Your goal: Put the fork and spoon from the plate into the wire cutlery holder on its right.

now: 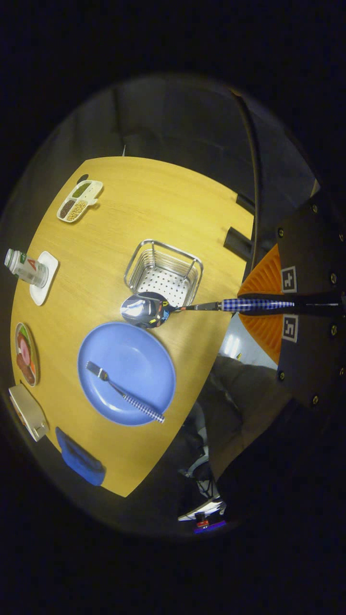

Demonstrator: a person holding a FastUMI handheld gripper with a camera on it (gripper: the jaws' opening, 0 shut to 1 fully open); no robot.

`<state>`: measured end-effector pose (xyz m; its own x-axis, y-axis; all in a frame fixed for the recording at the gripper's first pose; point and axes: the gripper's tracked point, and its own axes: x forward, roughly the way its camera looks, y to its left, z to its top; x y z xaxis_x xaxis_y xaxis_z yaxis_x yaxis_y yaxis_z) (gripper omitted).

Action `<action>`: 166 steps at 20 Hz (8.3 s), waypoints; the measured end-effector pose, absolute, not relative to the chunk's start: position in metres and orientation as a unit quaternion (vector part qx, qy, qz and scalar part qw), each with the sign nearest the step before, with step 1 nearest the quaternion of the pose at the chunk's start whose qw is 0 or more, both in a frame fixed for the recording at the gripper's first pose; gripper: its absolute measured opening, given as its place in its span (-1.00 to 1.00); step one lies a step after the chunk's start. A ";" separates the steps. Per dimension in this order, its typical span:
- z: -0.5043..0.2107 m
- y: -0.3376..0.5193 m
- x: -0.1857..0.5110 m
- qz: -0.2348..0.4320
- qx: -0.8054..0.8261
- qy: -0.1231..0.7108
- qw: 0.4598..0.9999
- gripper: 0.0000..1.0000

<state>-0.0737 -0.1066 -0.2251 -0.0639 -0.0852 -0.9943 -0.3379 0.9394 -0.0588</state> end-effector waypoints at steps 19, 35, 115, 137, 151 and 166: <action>-0.257 -0.149 -0.024 0.132 -0.235 0.832 0.485 -0.96; -0.255 -0.150 -0.008 0.136 -0.211 0.832 0.495 0.12; -0.300 0.077 -0.009 0.099 -0.040 0.690 0.716 -0.96; -0.215 -0.047 -0.068 0.097 -0.124 0.728 0.668 -0.96; -0.194 -0.114 -0.072 0.078 -0.176 0.772 0.606 -0.96; -0.223 -0.128 -0.038 0.086 -0.227 0.860 0.448 -0.96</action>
<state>-0.0382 -0.1285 -0.2226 -0.4949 -0.3139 -0.8103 -0.4677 0.8821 -0.0561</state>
